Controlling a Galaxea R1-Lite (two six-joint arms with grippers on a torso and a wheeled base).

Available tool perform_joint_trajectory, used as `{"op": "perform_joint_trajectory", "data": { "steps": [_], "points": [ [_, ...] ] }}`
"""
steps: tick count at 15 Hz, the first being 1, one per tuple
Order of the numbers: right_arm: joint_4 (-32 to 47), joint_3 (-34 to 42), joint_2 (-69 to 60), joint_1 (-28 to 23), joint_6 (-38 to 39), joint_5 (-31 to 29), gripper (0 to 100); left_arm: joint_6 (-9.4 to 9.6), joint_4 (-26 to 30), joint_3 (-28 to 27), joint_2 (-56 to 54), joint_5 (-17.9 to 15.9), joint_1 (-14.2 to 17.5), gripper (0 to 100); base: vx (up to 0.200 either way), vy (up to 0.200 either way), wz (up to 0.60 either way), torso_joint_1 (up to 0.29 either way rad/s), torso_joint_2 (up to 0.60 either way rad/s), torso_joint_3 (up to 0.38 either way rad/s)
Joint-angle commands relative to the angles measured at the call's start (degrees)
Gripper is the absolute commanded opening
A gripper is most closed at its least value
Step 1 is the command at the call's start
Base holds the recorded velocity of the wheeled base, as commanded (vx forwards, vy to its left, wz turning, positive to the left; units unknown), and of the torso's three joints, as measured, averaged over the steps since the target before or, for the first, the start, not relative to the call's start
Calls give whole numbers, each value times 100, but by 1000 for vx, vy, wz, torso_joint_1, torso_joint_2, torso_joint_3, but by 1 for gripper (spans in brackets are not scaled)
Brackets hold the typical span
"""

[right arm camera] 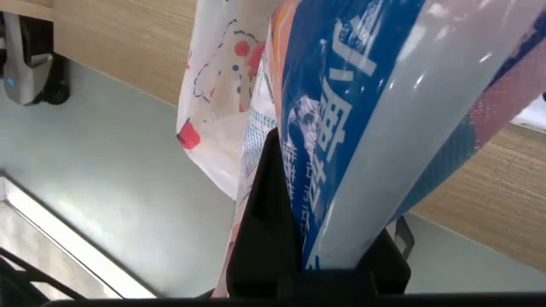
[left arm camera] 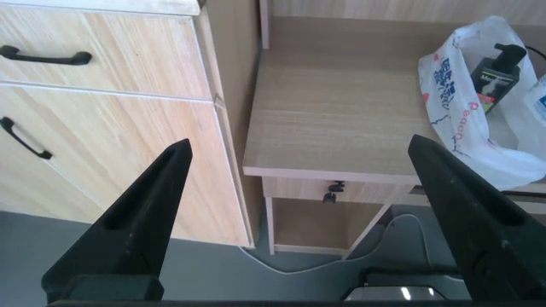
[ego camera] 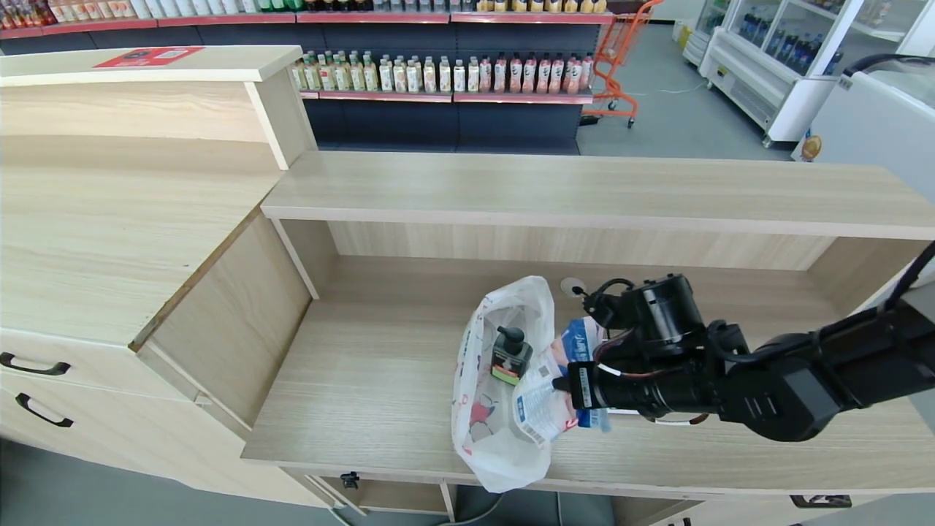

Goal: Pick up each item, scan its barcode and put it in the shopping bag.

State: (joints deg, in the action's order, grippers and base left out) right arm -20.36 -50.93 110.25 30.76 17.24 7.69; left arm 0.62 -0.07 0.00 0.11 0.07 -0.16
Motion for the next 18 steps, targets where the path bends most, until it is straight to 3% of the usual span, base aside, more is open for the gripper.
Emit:
{"op": "perform_joint_trajectory", "data": {
  "steps": [1, 6, 18],
  "points": [
    [-3, -303, 506, 159, -1, -31, 0, -1, -1, 0, -2, 1, 7, 100, 0, 0, 0, 0, 0, 0],
    [50, -1156, 787, 255, 166, 22, 0, -1, -1, 0, -2, 1, -2, 100, 0, 0, 0, 0, 0, 0],
    [-65, -1411, 1745, 326, -572, -514, 0, -1, -1, 0, -2, 1, 7, 100, 0, 0, 0, 0, 0, 0]
  ]
}}
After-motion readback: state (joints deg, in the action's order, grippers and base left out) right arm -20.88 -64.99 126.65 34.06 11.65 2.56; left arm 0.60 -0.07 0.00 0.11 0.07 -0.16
